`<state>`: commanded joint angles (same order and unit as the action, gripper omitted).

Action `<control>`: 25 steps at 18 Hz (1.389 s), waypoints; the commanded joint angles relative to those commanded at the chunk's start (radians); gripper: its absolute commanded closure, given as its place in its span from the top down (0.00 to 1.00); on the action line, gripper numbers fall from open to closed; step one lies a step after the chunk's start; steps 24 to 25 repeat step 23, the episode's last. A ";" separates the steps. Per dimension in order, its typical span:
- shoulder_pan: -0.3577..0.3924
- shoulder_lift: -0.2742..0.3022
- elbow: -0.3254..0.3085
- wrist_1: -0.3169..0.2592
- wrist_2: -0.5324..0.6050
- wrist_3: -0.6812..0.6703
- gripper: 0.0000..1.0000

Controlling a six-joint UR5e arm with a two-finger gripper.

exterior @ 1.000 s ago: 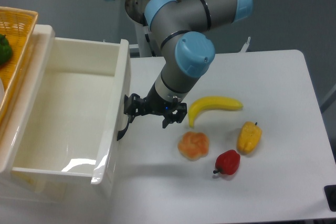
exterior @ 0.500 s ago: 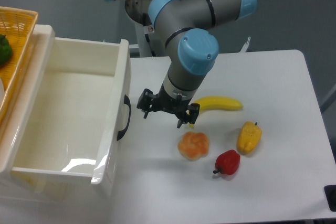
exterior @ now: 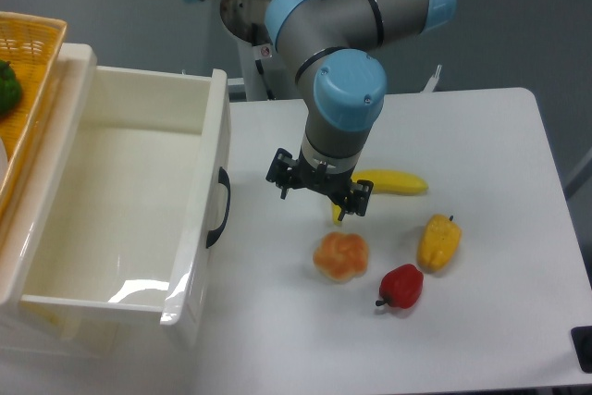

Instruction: Slide open the top white drawer

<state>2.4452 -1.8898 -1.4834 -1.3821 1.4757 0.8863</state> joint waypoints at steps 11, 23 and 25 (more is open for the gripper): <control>0.009 -0.005 -0.002 0.071 0.000 0.072 1.00; 0.012 -0.003 -0.009 0.069 0.029 0.072 1.00; 0.012 -0.003 -0.009 0.069 0.029 0.072 1.00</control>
